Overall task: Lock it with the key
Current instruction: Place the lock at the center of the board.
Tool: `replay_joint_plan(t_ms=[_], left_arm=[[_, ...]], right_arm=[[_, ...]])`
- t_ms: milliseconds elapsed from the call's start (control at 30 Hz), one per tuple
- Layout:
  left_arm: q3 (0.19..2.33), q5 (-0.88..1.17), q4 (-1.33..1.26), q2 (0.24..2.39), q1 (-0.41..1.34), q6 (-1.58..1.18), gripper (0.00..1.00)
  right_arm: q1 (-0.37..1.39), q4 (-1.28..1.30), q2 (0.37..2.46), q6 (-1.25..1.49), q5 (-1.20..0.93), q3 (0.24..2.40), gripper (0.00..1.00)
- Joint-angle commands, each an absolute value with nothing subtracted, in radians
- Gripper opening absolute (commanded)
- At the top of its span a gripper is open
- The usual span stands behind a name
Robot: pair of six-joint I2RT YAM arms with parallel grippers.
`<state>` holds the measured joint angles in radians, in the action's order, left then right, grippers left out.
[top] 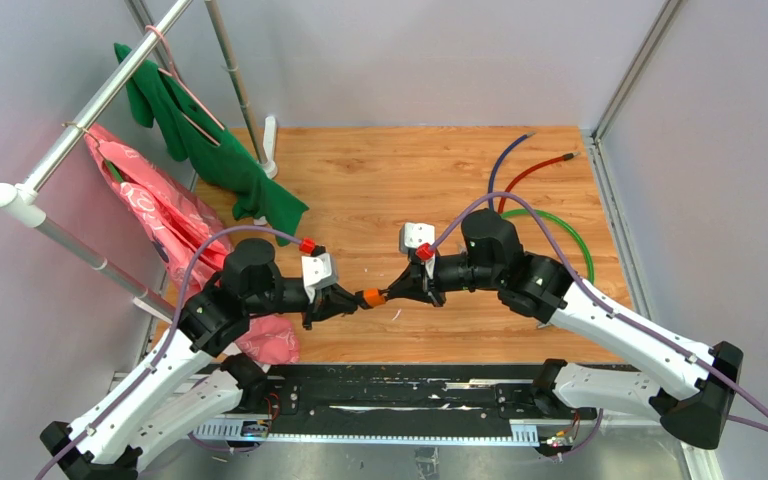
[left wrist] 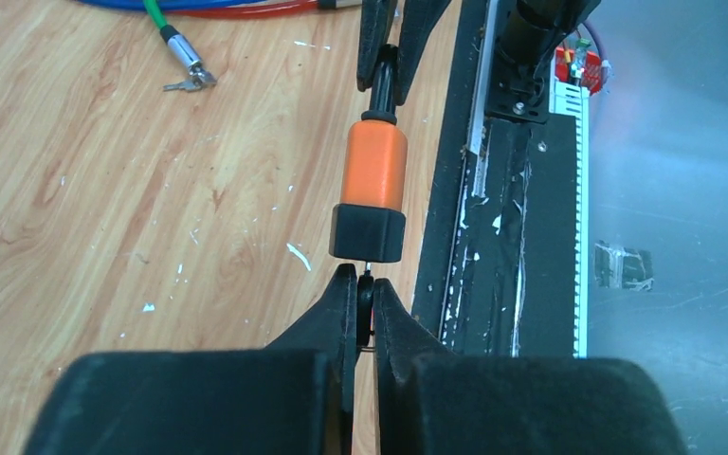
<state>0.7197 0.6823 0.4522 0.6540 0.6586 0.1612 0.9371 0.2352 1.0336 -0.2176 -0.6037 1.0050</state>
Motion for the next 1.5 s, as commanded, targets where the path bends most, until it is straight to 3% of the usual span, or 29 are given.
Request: replay_joint_plan(t_ms=[0,233,633,800,933,1133,1467], left_arm=[[0.712,0.643,0.448,0.644,0.657,0.164,0.00],[0.683,0.478,0.570,0.628,0.640,0.300,0.00],[0.667,0.422,0.614,0.606,0.622,0.539,0.00],[0.666,0.439,0.576,0.583,0.621,0.503,0.00],[0.623,0.345,0.432,0.544,0.619,0.328,0.00],[0.538,0.196,0.218,0.464,0.521,-0.097,0.00],[0.361,0.216,0.150,0.306,0.402,-0.376,0.00]], right_arm=[[0.929,0.201,1.021,-0.235,-0.606,1.042,0.00],[0.893,0.256,0.986,-0.280,-0.541,1.011,0.00],[0.832,0.309,0.917,-0.309,-0.465,0.936,0.00],[0.799,0.288,0.968,-0.235,-0.313,0.939,0.00],[0.674,0.193,1.120,-0.074,-0.227,1.013,0.00],[0.468,0.100,1.502,0.226,-0.339,1.204,0.00],[0.381,-0.184,2.004,0.584,-0.360,1.484,0.00]])
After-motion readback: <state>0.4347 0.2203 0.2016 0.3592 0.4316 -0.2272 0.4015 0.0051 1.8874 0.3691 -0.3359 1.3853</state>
